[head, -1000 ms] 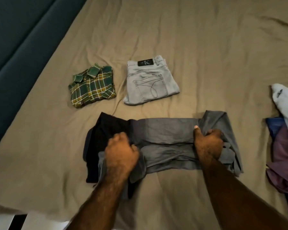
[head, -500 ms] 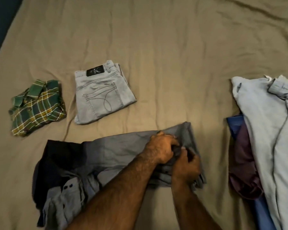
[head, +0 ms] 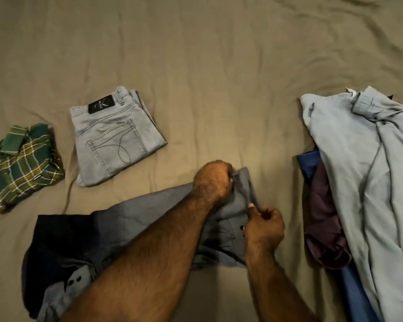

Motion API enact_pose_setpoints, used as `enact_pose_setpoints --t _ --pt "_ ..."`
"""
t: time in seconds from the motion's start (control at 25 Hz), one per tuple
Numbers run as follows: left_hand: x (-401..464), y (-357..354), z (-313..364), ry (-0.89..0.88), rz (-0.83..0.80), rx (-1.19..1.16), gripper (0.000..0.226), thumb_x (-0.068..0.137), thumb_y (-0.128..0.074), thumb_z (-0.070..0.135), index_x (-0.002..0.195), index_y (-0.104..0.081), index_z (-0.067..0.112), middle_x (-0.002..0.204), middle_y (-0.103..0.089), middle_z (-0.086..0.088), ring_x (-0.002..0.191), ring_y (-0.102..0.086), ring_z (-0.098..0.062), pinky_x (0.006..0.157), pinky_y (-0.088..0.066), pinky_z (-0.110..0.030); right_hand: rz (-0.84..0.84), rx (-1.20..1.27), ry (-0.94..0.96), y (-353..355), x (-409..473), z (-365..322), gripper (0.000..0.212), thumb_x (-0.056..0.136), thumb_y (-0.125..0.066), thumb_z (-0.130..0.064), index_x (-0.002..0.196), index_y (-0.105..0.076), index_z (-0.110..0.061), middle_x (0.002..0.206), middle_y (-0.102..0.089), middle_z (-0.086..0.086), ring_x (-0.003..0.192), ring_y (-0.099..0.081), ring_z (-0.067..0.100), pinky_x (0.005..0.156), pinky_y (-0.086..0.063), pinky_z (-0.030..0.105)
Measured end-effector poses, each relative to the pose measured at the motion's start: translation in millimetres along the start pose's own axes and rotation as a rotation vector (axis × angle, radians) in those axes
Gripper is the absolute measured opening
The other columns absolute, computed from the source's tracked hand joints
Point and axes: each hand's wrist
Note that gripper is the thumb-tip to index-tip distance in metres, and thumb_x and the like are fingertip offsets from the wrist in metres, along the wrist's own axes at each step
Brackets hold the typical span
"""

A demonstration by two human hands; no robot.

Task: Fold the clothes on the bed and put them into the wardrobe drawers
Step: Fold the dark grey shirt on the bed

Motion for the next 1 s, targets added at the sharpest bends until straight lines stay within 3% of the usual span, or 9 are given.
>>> enact_pose_setpoints --t 0.08,0.16,0.24,0.32,0.48,0.64,0.76,0.8,1.0 --pt "7 3 3 0.015 0.145 -0.066 0.027 0.094 -0.064 0.017 0.12 -0.069 0.018 0.119 -0.065 -0.01 0.104 -0.064 -0.034 0.083 -0.055 -0.039 -0.055 -0.065 0.192 18 -1 -11 0.018 0.086 -0.081 -0.016 0.092 -0.063 -0.018 0.073 -0.062 -0.007 0.077 -0.068 0.028 0.068 -0.056 0.027" --pt "-2 -5 -6 -0.082 0.197 -0.082 0.021 0.093 -0.065 0.015 0.114 -0.068 0.013 0.113 -0.062 -0.01 0.1 -0.062 -0.033 0.077 -0.051 -0.036 -0.235 -0.278 0.524 36 -7 -14 0.015 0.086 -0.077 -0.02 0.083 -0.062 -0.025 0.072 -0.062 -0.008 0.07 -0.064 0.02 0.064 -0.055 0.032" --pt "-21 -21 -23 -0.197 0.147 -0.024 0.015 0.092 -0.065 0.018 0.106 -0.07 0.013 0.105 -0.064 -0.009 0.099 -0.061 -0.033 0.075 -0.047 -0.034 -0.388 -0.605 0.763 48 -10 0 0.014 0.081 -0.077 -0.028 0.078 -0.063 -0.026 0.077 -0.063 -0.006 0.074 -0.063 0.02 0.065 -0.053 0.034" --pt "-40 -32 -39 -0.285 0.068 0.075 0.023 0.093 -0.064 0.025 0.112 -0.072 0.016 0.111 -0.067 -0.008 0.107 -0.06 -0.033 0.085 -0.051 -0.039 -0.473 -0.777 0.787 58 -16 13 0.014 0.078 -0.072 -0.033 0.089 -0.071 -0.024 0.089 -0.068 0.0 0.084 -0.066 0.028 0.071 -0.057 0.037" --pt "-54 -44 -43 -0.444 -0.042 0.253 0.058 0.086 -0.054 0.032 0.143 -0.062 0.022 0.153 -0.055 -0.006 0.14 -0.045 -0.033 0.115 -0.034 -0.051 -0.326 -0.724 0.88 43 -22 4 0.045 0.083 -0.044 -0.024 0.117 -0.069 -0.01 0.113 -0.066 0.016 0.09 -0.064 0.039 0.076 -0.056 0.043" --pt "-68 -38 -54 -0.325 0.242 0.082 0.056 0.076 -0.047 0.029 0.124 -0.072 0.015 0.136 -0.067 -0.007 0.123 -0.059 -0.034 0.104 -0.046 -0.046 -0.206 -0.802 0.958 24 11 -5 0.049 0.084 -0.039 -0.023 0.118 -0.066 -0.002 0.12 -0.062 0.027 0.088 -0.063 0.047 0.079 -0.055 0.052" --pt "-109 -7 -135 -0.03 0.517 0.114 0.04 0.079 -0.051 0.027 0.11 -0.073 0.016 0.117 -0.069 -0.009 0.104 -0.06 -0.036 0.088 -0.049 -0.045 -0.056 -0.813 1.063 -2 -30 5 0.034 0.093 -0.049 -0.019 0.117 -0.063 0.001 0.117 -0.06 0.031 0.091 -0.057 0.047 0.081 -0.046 0.052" --pt "-124 6 -170 0.129 0.613 0.136 0.035 0.082 -0.053 0.028 0.108 -0.073 0.016 0.114 -0.068 -0.01 0.101 -0.058 -0.036 0.083 -0.047 -0.044 -0.111 -0.773 1.114 -20 -59 7 0.032 0.094 -0.053 -0.019 0.117 -0.064 0.0 0.116 -0.061 0.029 0.093 -0.057 0.047 0.083 -0.046 0.051" --pt "-198 69 -332 0.882 0.728 0.06 0.042 0.093 -0.067 0.038 0.12 -0.062 0.006 0.12 -0.062 -0.021 0.109 -0.057 -0.045 0.085 -0.05 -0.051 -0.775 -0.688 1.359 -123 -190 30 0.037 0.091 -0.058 -0.023 0.125 -0.067 -0.01 0.124 -0.066 0.014 0.104 -0.064 0.036 0.093 -0.054 0.046"
Point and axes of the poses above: each hand's wrist, its own x-axis towards the middle knuckle, its own y-axis out of the back of the hand, z = x × y
